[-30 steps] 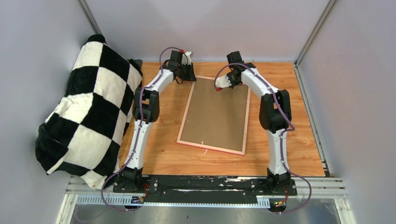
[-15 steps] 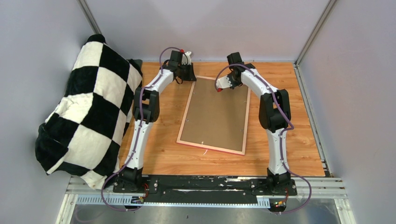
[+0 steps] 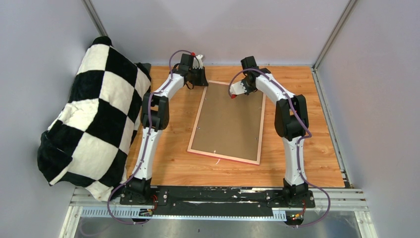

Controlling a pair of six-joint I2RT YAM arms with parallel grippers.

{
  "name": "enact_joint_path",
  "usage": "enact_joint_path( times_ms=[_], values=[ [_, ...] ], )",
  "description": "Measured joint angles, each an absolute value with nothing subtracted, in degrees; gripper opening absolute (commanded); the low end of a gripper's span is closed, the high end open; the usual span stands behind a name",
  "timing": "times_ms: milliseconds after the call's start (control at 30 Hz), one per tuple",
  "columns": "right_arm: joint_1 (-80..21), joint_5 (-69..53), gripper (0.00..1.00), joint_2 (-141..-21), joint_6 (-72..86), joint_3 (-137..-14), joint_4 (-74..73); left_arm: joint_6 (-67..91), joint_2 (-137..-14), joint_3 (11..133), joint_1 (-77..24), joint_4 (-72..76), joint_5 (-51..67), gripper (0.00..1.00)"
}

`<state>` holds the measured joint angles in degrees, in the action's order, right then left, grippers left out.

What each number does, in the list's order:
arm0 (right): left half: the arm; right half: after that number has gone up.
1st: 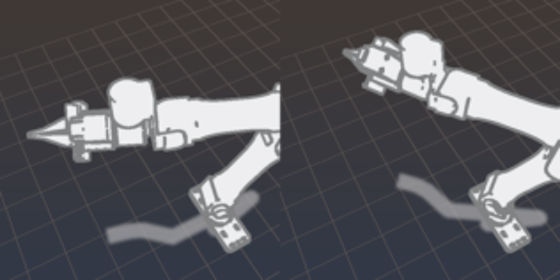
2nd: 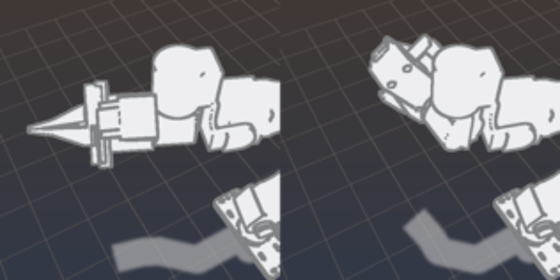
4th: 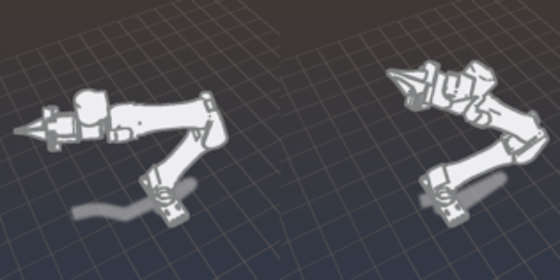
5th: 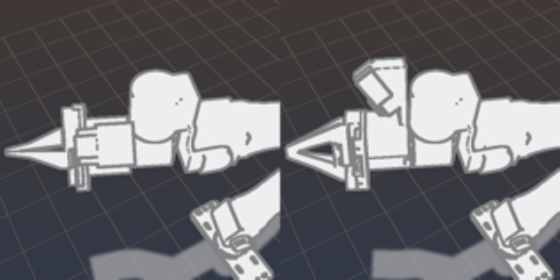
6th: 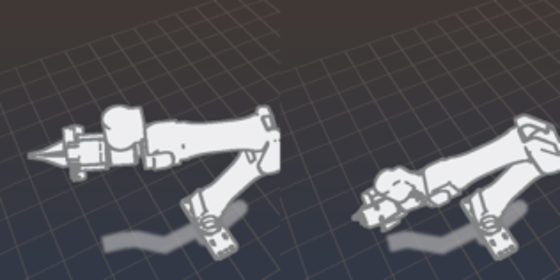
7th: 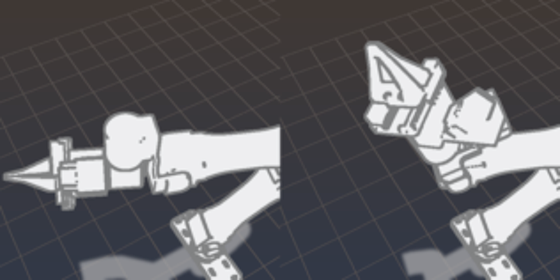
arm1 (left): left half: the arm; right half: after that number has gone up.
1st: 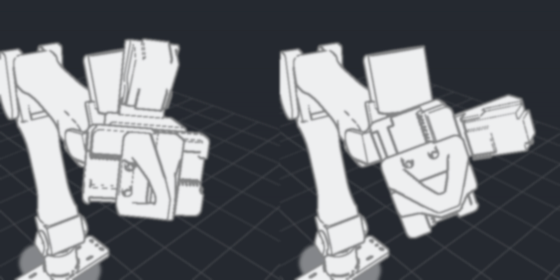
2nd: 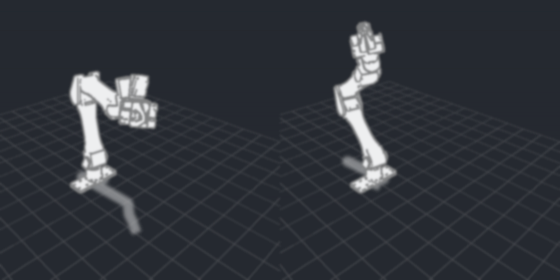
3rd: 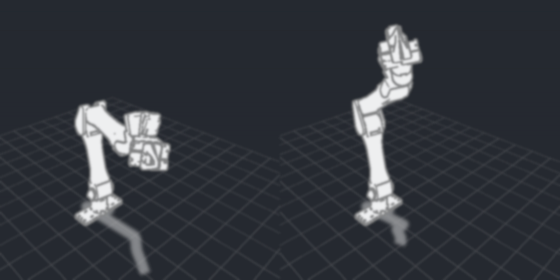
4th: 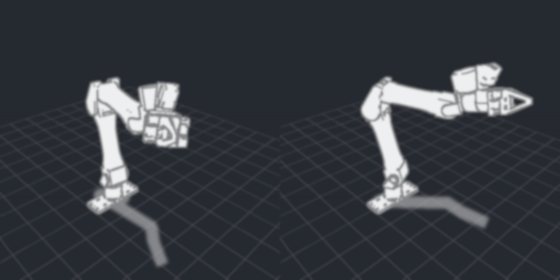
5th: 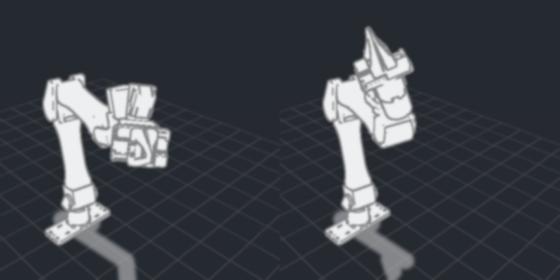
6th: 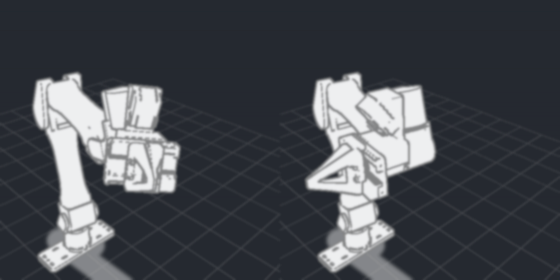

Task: Take the photo out of the frame
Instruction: Release the photo frame item from the photo frame.

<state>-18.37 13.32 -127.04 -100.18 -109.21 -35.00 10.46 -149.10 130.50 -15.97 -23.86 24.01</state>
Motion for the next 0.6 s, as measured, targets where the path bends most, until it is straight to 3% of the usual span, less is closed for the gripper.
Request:
enact_joint_path(
  times_ms=[400, 600],
  values=[
    [-18.3, 12.8, 0.0, -127.0, -99.3, -109.4, -35.3, 10.5, -149.1, 130.5, -16.0, -23.9, 24.0, 0.02],
    [-18.3, 9.4, 0.0, -127.0, -91.4, -112.1, -38.1, 10.5, -149.1, 130.5, -16.0, -23.9, 24.0, 0.02]
  ],
)
